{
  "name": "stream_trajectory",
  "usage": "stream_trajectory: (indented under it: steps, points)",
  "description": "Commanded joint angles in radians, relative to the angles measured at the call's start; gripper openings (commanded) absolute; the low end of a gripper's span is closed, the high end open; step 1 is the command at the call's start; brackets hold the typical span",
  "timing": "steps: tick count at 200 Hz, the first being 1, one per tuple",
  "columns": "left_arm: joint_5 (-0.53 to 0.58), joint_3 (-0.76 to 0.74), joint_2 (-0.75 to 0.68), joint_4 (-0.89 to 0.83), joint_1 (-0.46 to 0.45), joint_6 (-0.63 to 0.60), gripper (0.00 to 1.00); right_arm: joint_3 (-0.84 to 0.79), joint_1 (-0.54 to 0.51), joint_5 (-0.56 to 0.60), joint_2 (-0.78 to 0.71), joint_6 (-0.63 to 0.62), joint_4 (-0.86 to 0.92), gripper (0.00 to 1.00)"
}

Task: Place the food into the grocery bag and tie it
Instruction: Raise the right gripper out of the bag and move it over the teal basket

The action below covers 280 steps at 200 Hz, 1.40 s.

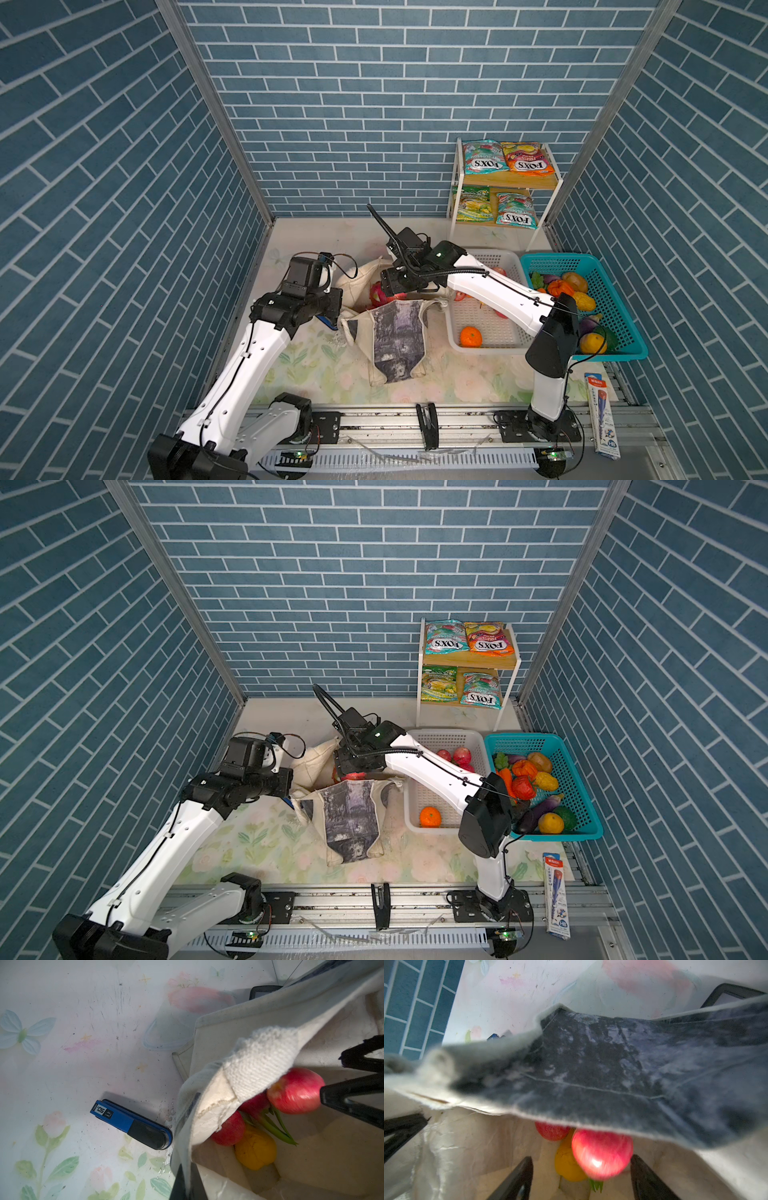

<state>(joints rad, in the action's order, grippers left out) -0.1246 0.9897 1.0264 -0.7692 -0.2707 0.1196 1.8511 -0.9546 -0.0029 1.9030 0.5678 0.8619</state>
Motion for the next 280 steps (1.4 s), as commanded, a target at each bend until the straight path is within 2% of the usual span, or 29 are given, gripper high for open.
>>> stream_trajectory:
  steps: [1,26,54,87,106,131,163,201,236,266,280]
  points:
    - [-0.005,-0.01,-0.014,0.0,0.005,-0.002,0.04,0.043,0.002,0.028,-0.019,-0.011,0.055,0.8]
    - [-0.006,-0.01,-0.013,0.001,0.005,-0.001,0.04,0.078,0.0,0.075,-0.087,-0.019,0.088,0.83]
    - [-0.006,-0.01,-0.011,0.001,0.005,-0.001,0.04,0.078,0.002,0.208,-0.226,-0.047,0.1,0.84]
    - [-0.004,-0.01,-0.01,0.0,0.005,-0.001,0.04,-0.134,0.012,0.431,-0.471,-0.086,-0.029,0.86]
    - [-0.004,-0.01,-0.009,0.001,0.005,-0.001,0.04,-0.266,0.056,0.507,-0.585,-0.076,-0.059,0.86]
    - [-0.007,-0.01,-0.006,0.0,0.005,-0.001,0.04,-0.398,0.181,0.553,-0.7,-0.03,0.015,0.86]
    - [-0.009,-0.01,-0.008,0.001,0.005,-0.001,0.05,-0.549,0.341,0.669,-0.824,-0.029,0.131,0.85]
    - [-0.013,-0.01,-0.005,0.002,0.005,-0.001,0.05,-0.623,0.59,0.672,-0.912,-0.01,0.222,0.89]
    - [-0.018,-0.01,0.0,0.002,0.005,-0.002,0.05,-0.656,0.785,0.617,-0.883,0.048,0.26,0.92]
    - [-0.017,-0.01,0.001,0.003,0.005,-0.001,0.05,-0.67,0.934,0.539,-0.803,0.046,0.26,0.93]
    - [-0.016,-0.01,0.005,0.002,0.005,-0.001,0.05,-0.671,0.979,0.54,-0.772,0.037,0.263,0.94]
